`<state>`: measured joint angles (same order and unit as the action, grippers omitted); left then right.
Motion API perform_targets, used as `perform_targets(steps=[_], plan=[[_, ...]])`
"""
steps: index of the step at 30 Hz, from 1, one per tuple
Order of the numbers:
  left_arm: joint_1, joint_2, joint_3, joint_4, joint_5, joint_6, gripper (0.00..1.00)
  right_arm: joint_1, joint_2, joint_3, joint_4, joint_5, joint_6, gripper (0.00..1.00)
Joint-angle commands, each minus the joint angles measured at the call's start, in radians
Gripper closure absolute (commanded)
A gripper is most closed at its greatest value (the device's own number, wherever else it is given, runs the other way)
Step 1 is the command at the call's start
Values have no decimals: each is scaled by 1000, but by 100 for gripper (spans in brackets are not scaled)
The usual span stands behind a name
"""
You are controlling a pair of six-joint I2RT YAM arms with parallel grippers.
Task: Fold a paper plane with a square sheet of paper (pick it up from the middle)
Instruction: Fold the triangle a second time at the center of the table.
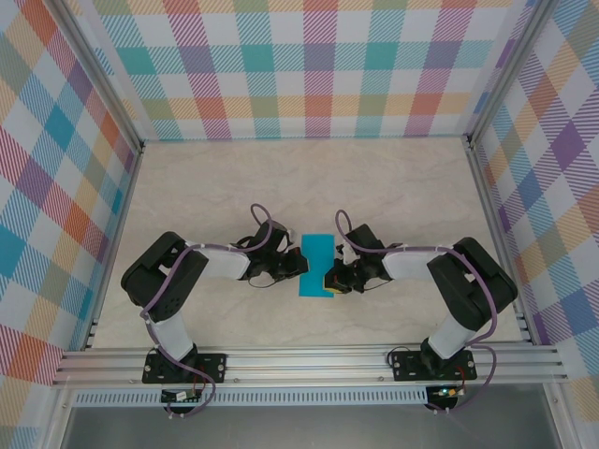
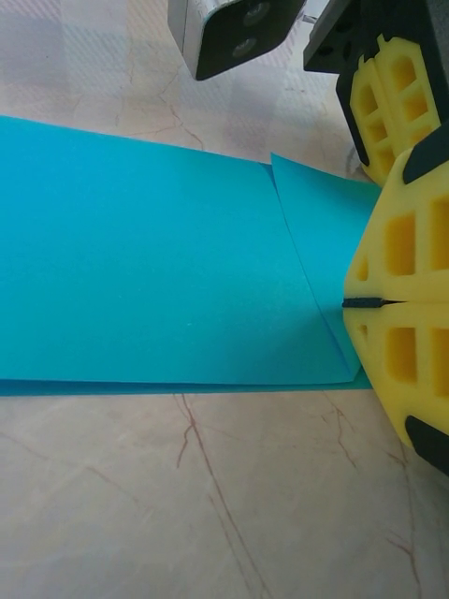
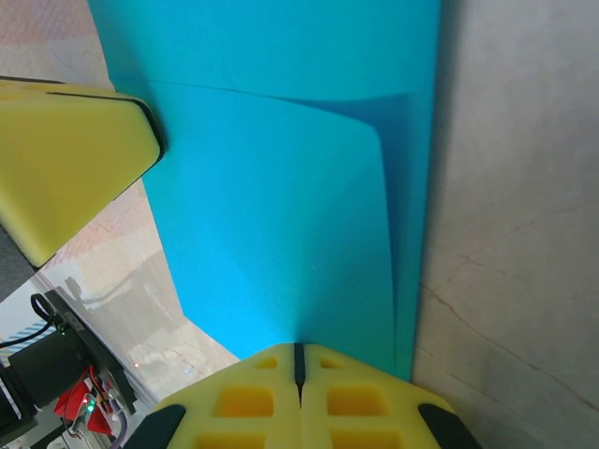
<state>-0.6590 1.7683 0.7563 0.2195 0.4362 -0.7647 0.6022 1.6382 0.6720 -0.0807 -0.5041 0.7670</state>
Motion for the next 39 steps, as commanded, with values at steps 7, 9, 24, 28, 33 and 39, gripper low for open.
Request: perform_targets(steps=[7, 9, 24, 28, 33, 39], plan=[[-11, 38, -12, -25, -47, 15, 100, 8, 15, 92, -92, 12, -18, 94], [-13, 40, -8, -24, -45, 12, 100, 17, 34, 105, -72, -1, -10, 93], [-14, 37, -1, -32, -40, 14, 100, 44, 162, 204, -88, 34, -25, 93], [-14, 34, -4, -37, -54, 13, 100, 44, 202, 156, -84, 49, -28, 93], [-14, 37, -8, -37, -59, 12, 100, 44, 176, 106, -63, 26, -16, 93], [-14, 42, -9, -43, -73, 8, 100, 44, 79, 69, -64, 1, -21, 91]])
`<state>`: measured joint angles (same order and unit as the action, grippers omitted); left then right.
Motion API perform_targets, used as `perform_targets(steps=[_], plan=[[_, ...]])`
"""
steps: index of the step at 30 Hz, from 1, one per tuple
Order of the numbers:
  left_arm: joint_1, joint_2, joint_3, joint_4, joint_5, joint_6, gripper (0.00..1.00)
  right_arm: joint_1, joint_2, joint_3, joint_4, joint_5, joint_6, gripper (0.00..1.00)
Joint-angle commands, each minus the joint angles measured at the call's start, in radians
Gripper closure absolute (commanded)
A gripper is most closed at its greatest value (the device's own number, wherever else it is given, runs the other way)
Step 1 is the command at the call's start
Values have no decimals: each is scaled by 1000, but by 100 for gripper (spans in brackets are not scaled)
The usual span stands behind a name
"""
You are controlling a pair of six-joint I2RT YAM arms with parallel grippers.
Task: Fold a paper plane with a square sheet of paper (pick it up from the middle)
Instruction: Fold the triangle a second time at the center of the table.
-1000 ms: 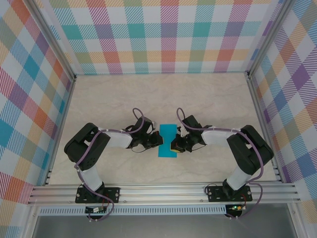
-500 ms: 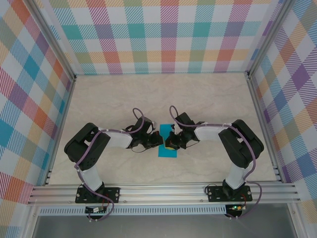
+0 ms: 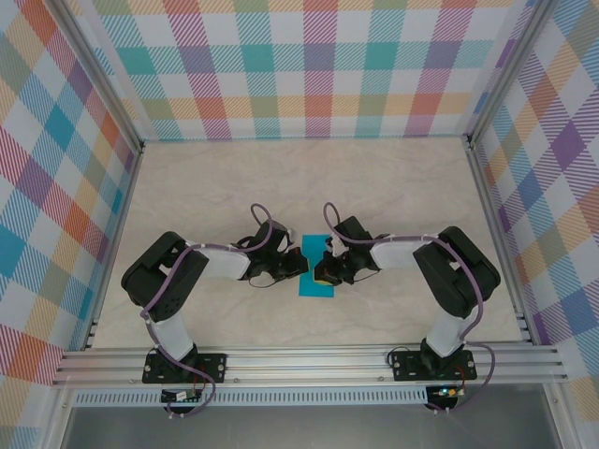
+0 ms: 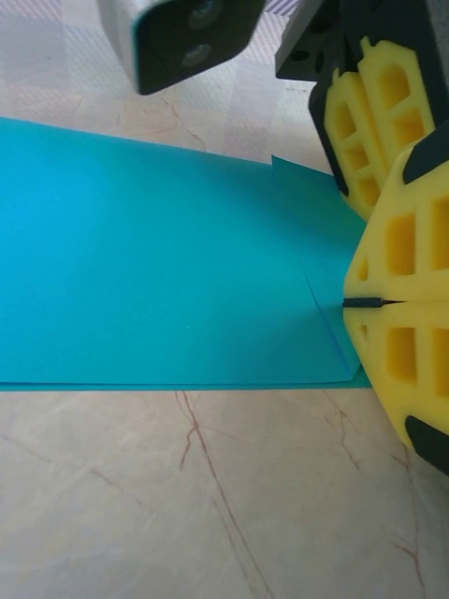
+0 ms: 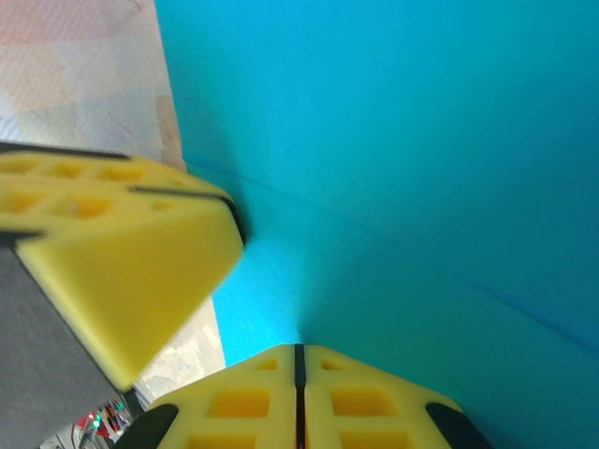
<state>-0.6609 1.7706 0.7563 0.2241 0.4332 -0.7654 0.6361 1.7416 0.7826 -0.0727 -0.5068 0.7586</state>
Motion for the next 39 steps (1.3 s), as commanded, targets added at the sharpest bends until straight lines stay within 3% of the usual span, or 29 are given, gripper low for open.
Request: perform_targets(steps=[1, 23, 39], plan=[[-13, 43, -8, -48, -70, 9, 100, 9, -25, -51, -71, 2, -11, 91], [-13, 51, 6, -69, -73, 9, 100, -22, -121, -220, 2, -34, 13, 88], [-13, 42, 6, -80, -74, 13, 100, -47, -175, -262, -57, -32, -34, 84]])
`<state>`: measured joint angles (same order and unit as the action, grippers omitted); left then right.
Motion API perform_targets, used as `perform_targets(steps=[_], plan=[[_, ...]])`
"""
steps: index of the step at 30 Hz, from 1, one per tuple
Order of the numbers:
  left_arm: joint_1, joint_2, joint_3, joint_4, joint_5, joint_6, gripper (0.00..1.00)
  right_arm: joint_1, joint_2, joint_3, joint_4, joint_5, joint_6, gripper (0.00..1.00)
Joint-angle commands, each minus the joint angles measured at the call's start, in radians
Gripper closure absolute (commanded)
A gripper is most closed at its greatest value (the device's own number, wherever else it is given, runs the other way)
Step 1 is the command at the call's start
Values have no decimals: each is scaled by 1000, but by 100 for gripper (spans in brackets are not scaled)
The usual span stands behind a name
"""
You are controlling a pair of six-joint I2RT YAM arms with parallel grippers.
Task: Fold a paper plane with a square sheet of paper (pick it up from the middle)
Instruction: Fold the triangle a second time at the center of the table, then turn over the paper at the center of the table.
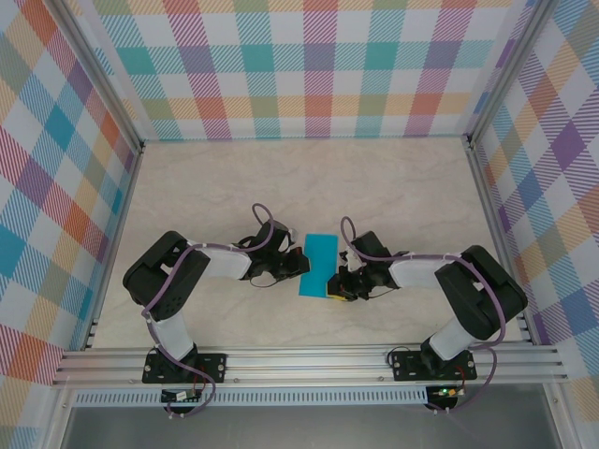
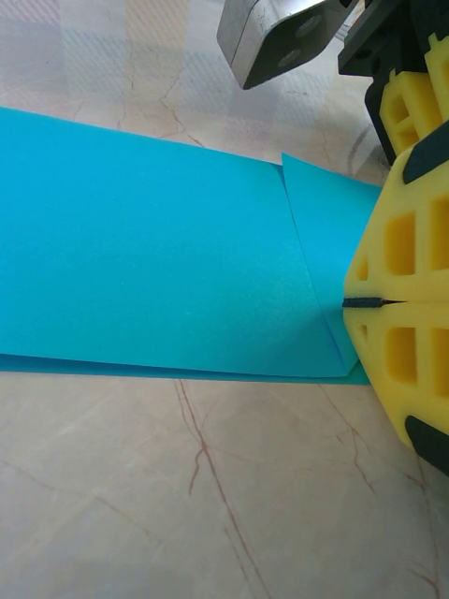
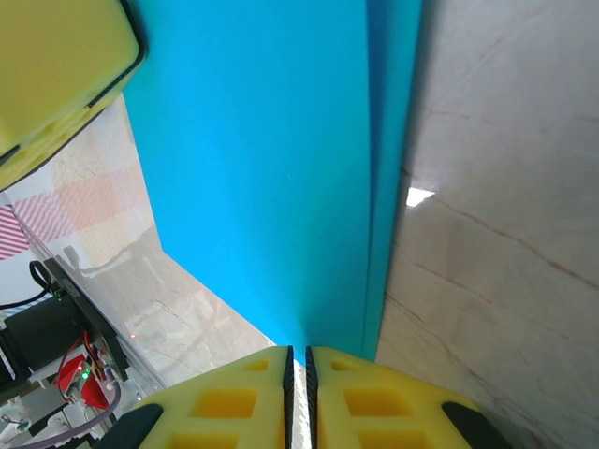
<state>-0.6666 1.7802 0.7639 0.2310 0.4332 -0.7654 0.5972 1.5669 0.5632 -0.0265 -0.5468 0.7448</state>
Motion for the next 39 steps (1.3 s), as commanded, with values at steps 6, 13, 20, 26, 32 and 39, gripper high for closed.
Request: perform_targets(steps=[6, 13, 20, 26, 32, 39], plan=[[-7, 30, -2, -88, -74, 15, 100, -29, -28, -61, -109, 2, -27, 83], [-7, 22, 4, -91, -67, 17, 100, -37, -83, -46, -130, -3, -23, 82], [-8, -3, 21, -93, -52, 11, 100, -44, -96, 98, -250, 122, -38, 72], [-10, -12, 33, -90, -42, 7, 100, -46, -30, 172, -262, 171, -12, 65], [-13, -14, 32, -88, -42, 5, 100, -46, 29, 211, -241, 177, 13, 63], [-13, -21, 34, -90, -40, 5, 100, -47, 64, 212, -185, 133, 29, 65]])
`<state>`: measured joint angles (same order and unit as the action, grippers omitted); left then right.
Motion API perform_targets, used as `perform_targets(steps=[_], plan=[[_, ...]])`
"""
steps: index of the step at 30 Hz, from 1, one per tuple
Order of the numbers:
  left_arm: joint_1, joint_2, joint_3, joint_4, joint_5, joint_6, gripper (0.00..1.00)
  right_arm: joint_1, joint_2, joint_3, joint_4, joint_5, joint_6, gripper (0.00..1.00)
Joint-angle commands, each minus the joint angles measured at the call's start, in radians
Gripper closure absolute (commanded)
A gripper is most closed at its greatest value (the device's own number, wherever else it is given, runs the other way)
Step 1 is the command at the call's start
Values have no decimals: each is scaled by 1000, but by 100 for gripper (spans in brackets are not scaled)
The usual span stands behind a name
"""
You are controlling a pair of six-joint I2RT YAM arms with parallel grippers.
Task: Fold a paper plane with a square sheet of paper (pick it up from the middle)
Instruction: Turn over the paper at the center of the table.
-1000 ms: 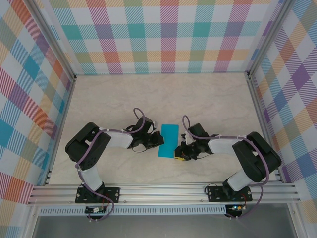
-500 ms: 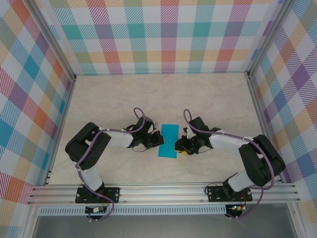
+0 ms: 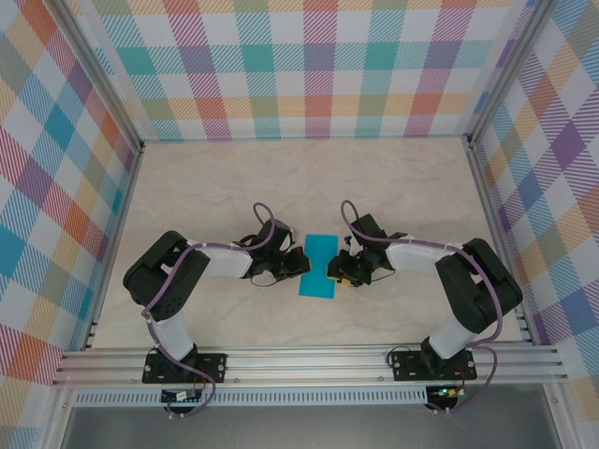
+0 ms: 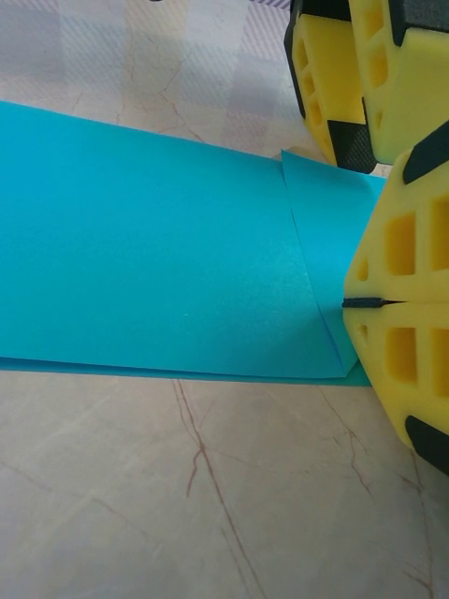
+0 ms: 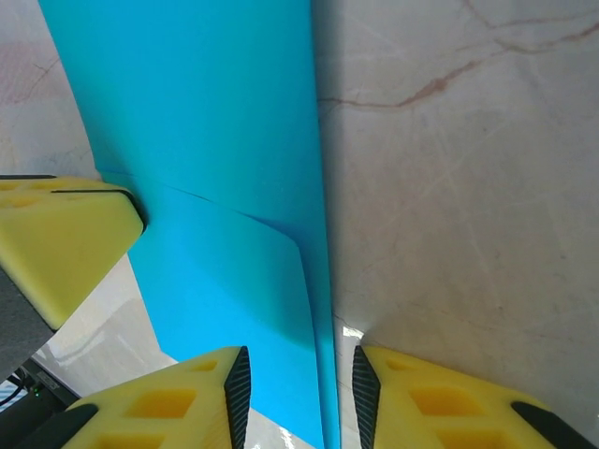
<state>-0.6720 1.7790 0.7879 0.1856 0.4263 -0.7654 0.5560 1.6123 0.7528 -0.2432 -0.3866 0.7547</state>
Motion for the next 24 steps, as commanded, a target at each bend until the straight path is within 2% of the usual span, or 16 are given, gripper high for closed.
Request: perform_targets(steps=[1, 13, 24], plan=[[-8, -20, 11, -44, -32, 5, 100, -5, 21, 18, 43, -33, 24, 65], [-8, -28, 6, -54, -40, 4, 100, -5, 46, -11, 104, -67, 57, 67], [-7, -65, 0, -89, -80, 8, 100, -11, -8, -29, 139, -70, 86, 67]])
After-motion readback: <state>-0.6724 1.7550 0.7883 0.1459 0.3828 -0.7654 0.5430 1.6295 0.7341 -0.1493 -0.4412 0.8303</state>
